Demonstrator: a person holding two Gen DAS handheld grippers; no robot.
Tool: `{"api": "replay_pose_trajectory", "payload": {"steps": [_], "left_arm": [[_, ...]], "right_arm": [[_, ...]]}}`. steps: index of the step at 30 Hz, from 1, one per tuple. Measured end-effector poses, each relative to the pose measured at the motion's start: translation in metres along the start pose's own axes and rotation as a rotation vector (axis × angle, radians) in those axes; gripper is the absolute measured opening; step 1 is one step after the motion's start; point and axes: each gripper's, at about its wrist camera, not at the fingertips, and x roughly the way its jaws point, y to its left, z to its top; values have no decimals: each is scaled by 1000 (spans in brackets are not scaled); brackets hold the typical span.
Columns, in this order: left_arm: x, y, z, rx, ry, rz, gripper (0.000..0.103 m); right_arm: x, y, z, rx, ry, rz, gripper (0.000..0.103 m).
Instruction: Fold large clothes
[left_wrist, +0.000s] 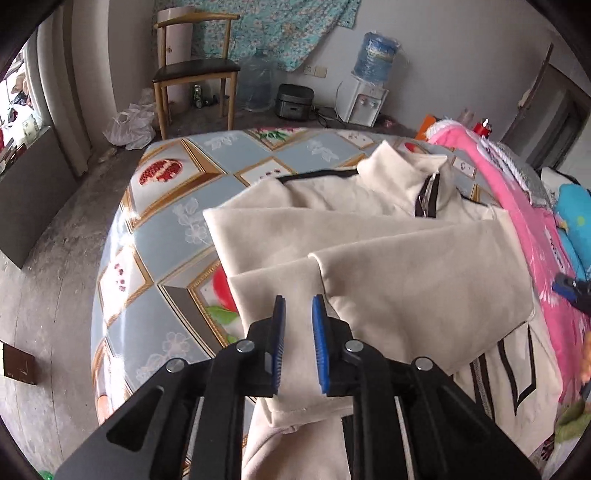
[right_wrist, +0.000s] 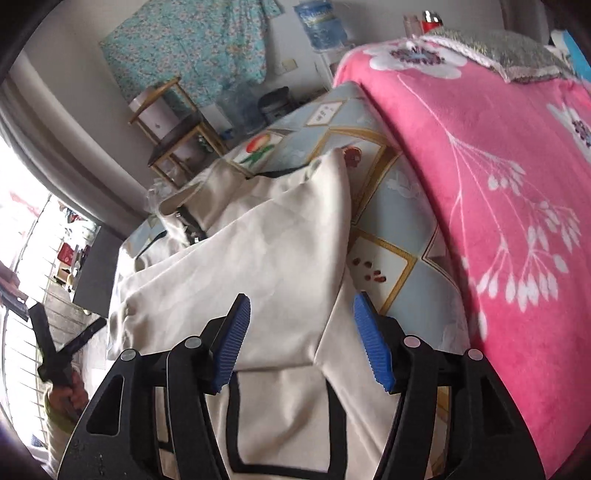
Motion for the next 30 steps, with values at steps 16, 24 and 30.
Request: {"api": "replay_pose_trajectory", "payload": {"steps": [16, 24, 30], "left_arm": [[-52, 23, -45, -23, -50, 76, 39], [-107, 41, -109, -119, -91, 11, 44], [-136, 33, -149, -68, -98, -21, 49]], "right_arm": [[-32, 32, -52, -185, -80, -269, 56], [-90, 18, -136, 12, -61, -106, 59], [-120, 21, -201, 86, -86, -83, 73]]}}
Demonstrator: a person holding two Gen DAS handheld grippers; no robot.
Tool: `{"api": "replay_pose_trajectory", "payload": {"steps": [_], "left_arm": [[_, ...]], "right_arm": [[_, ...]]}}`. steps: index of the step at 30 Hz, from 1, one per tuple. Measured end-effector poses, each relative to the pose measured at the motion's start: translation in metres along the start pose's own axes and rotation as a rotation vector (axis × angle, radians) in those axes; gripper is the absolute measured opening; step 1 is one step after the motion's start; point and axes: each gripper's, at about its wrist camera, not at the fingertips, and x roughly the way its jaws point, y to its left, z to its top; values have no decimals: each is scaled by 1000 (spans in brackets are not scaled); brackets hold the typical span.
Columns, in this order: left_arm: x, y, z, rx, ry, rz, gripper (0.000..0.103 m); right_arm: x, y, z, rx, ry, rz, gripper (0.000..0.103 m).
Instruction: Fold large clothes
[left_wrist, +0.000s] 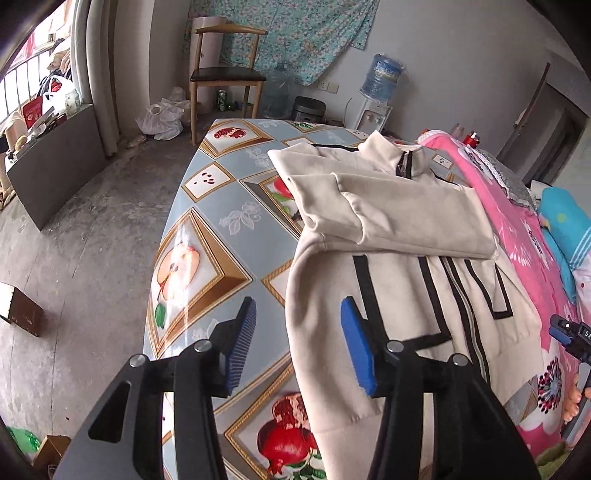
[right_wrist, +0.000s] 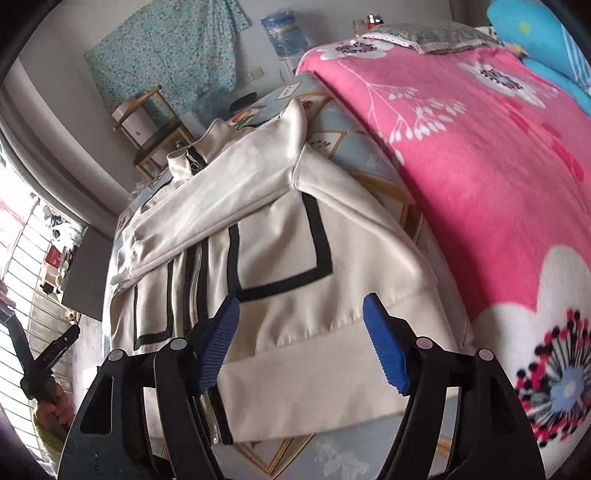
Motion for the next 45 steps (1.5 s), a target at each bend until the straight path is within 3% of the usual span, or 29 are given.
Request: {"api": "replay_pose_trajectory", "payload": {"steps": [2, 7, 14, 23, 30, 39, 45], "left_arm": [[-11, -2, -13, 14, -10, -16, 55], [-30, -14, -48, 60, -17, -45, 62], [-32, -27, -86, 81, 15, -86, 65], [-34, -44, -106, 129, 32, -110, 66], [-31, -43, -121, 117, 31, -92, 66], [-27, -56, -135, 137, -38, -66, 66], [-13, -60, -139, 94, -4, -38, 63]], "right_arm": [[-11, -3, -19, 30, -6, 30, 80], [-26, -15, -53, 82, -8, 65, 81], [-50, -30, -89, 128, -30, 95, 81], [-72, -36, -116, 148, -73, 112, 83], [-47, -35, -110, 131, -41, 125, 83], [-26, -47, -85, 25, -112, -12, 76], [-15, -65, -63, -30, -148, -64, 69]]}}
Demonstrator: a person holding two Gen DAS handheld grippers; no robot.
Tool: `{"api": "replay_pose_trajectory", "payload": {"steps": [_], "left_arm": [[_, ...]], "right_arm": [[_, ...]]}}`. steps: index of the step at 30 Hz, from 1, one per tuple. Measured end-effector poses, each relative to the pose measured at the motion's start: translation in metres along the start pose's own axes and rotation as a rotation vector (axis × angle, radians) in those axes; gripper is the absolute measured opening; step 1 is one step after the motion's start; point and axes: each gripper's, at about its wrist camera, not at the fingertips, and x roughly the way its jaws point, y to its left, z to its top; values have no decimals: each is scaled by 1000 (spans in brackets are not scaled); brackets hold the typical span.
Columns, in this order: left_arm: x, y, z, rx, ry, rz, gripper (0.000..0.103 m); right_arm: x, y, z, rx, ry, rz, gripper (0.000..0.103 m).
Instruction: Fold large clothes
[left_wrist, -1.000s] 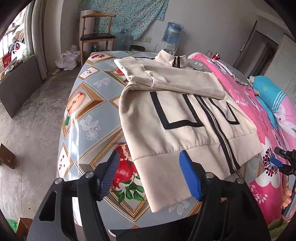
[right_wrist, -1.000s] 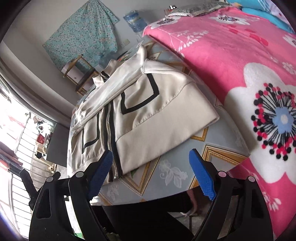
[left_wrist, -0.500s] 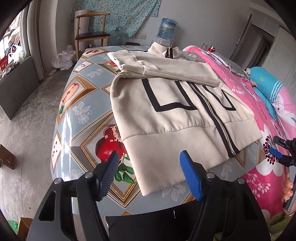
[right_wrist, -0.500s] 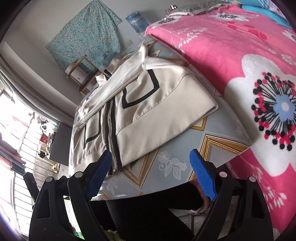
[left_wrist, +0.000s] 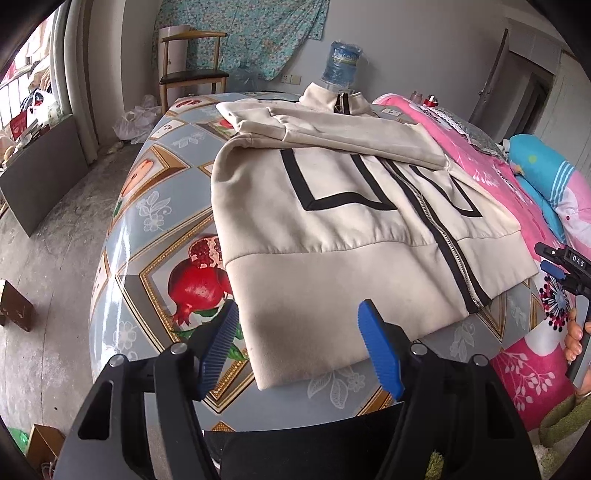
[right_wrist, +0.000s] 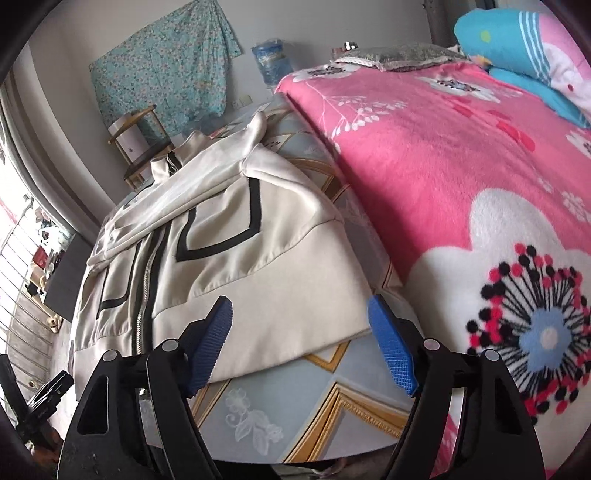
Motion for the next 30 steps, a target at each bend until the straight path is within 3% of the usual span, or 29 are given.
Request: {"api": "replay_pose_trajectory", "payload": {"steps": [6, 12, 25, 28, 30], "left_arm": [[4, 3, -1, -36, 19, 8, 52], [-3, 9, -7, -64, 24, -12, 44], [14, 26, -3, -137, 52, 26, 44], [14, 19, -4, -99, 44, 58, 44], [14, 14, -6, -83, 40, 41, 32]], "right_arm": [[36, -19, 14, 6, 49, -34, 52], [26, -17, 1, -51, 72, -47, 39], [24, -13, -3, -77, 71, -65, 30], [28, -8, -4, -99, 69, -76, 21], [29, -4, -6, -112, 72, -76, 13]]}}
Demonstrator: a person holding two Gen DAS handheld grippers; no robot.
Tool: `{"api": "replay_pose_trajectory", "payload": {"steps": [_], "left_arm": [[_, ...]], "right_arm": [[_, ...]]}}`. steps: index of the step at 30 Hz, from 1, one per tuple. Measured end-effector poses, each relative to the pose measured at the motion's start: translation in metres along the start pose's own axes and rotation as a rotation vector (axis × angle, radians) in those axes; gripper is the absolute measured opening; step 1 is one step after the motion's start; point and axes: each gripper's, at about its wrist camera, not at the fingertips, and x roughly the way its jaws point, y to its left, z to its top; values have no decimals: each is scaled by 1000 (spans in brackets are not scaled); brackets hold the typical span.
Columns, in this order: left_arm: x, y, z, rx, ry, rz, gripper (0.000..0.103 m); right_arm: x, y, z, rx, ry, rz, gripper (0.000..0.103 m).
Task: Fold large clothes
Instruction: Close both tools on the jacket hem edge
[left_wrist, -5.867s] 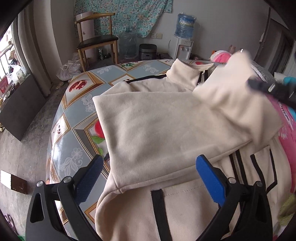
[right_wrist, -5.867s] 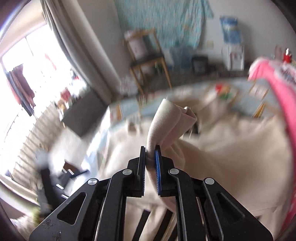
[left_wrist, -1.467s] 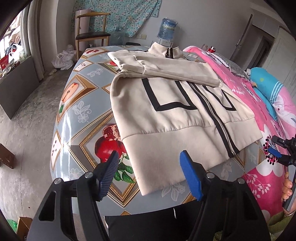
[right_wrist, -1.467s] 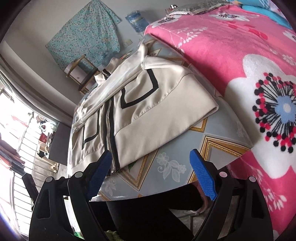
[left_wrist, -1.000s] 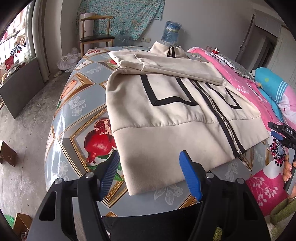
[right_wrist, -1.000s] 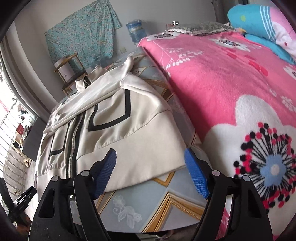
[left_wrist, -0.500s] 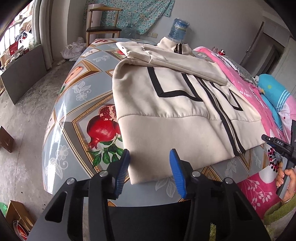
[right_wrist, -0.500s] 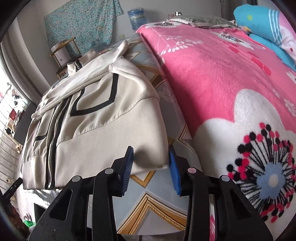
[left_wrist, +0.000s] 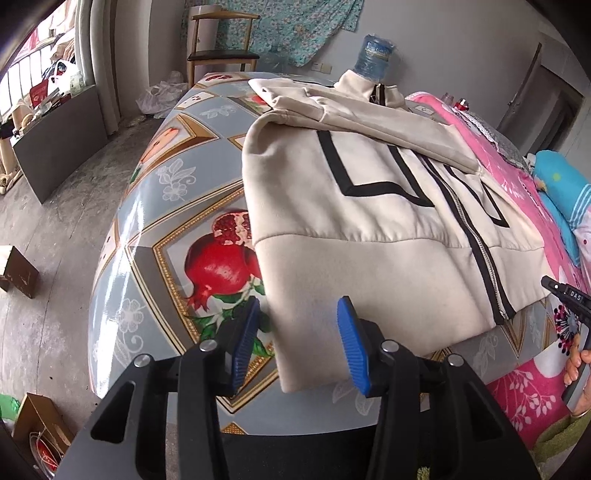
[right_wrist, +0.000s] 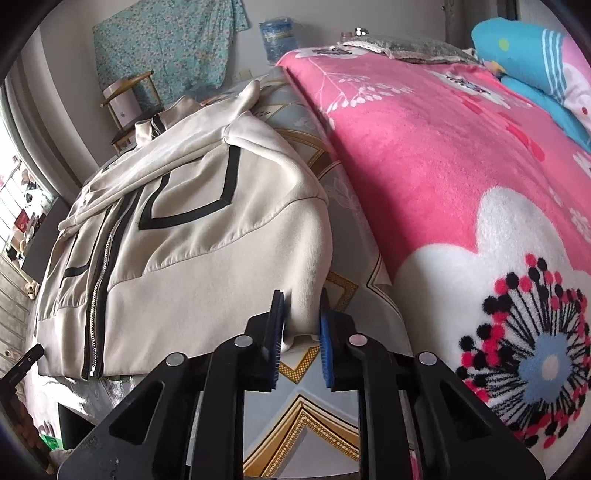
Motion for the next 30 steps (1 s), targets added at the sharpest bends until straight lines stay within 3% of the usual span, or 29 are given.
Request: {"api": "replay_pose_trajectory", "payload": {"steps": [3, 9, 12, 15, 17, 21, 23, 27, 29, 30], "left_arm": [[-1, -9, -2, 54, -15, 28, 11], [-54, -7, 14, 81, -174, -29, 8], [-82, 3, 22, 71, -203, -50, 7], [-98, 20, 19, 55, -162, -79, 7], [-98, 30, 9, 70, -117, -56, 7], [-57, 56, -24, 27, 27, -22, 6], [-45, 64, -35, -11, 35, -44, 6], [-43, 66, -38, -47, 32, -84, 8], [-40, 68, -37, -51, 41, -90, 8], [-40, 67, -36, -43, 47, -89, 8]], "right_arm": [[-4, 3, 0, 12, -7, 10, 9], [-53, 16, 13, 9, -81, 88, 7], [-81, 27, 11, -15, -100, 119, 7], [-101, 31, -2, -20, -84, 133, 7], [-105, 26, -16, -1, -45, 139, 7], [-66, 9, -51, 78, 102, 113, 7], [-45, 1, -62, 133, 166, 119, 9], [-40, -5, -60, 165, 172, 134, 17], [-37, -3, -57, 146, 182, 124, 16], [-35, -1, -57, 137, 190, 118, 11]]}}
